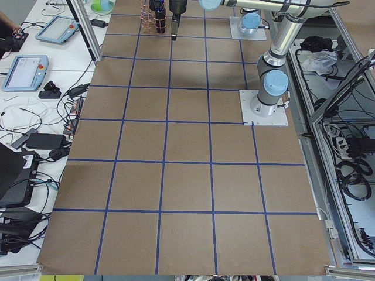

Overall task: Place wine into wine basket
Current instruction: 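Press the bottle down into the rack slot with the right gripper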

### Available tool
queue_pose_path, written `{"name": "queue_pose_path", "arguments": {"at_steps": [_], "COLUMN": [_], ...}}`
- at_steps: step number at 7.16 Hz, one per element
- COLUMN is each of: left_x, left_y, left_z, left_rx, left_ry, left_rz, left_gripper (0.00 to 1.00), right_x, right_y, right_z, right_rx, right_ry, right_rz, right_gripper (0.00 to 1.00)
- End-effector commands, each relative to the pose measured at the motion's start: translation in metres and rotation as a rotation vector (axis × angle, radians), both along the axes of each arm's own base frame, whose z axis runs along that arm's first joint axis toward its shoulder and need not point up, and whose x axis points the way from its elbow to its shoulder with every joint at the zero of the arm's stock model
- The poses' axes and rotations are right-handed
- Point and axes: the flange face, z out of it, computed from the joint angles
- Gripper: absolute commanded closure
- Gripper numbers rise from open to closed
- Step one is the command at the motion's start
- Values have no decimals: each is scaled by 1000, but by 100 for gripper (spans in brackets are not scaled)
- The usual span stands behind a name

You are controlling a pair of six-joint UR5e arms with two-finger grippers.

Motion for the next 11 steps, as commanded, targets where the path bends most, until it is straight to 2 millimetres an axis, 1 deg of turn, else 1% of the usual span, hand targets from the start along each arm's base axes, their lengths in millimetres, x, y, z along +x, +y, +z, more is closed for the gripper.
{"name": "queue_pose_path", "arguments": {"at_steps": [1,2,6,7,11], "left_x": [0,0,0,0,0], "left_y": [1,0,1,1,1], "left_z": [-1,-2,-1,-1,-1], "left_rx": [2,4,2,2,2], "left_ry": [0,0,0,0,0], "left_rz": [0,0,0,0,0], "left_gripper": [0,0,0,0,0], "right_x": [-1,-1,0,0,-2], "right_y": [8,12,15,17,15], "right_z": [1,3,2,0,-8], "right_rx": [47,57,77,101,129], "right_ry": [23,27,24,22,33], "right_rz": [0,-1,1,3,38], "right_gripper": [100,100,100,100,100]}}
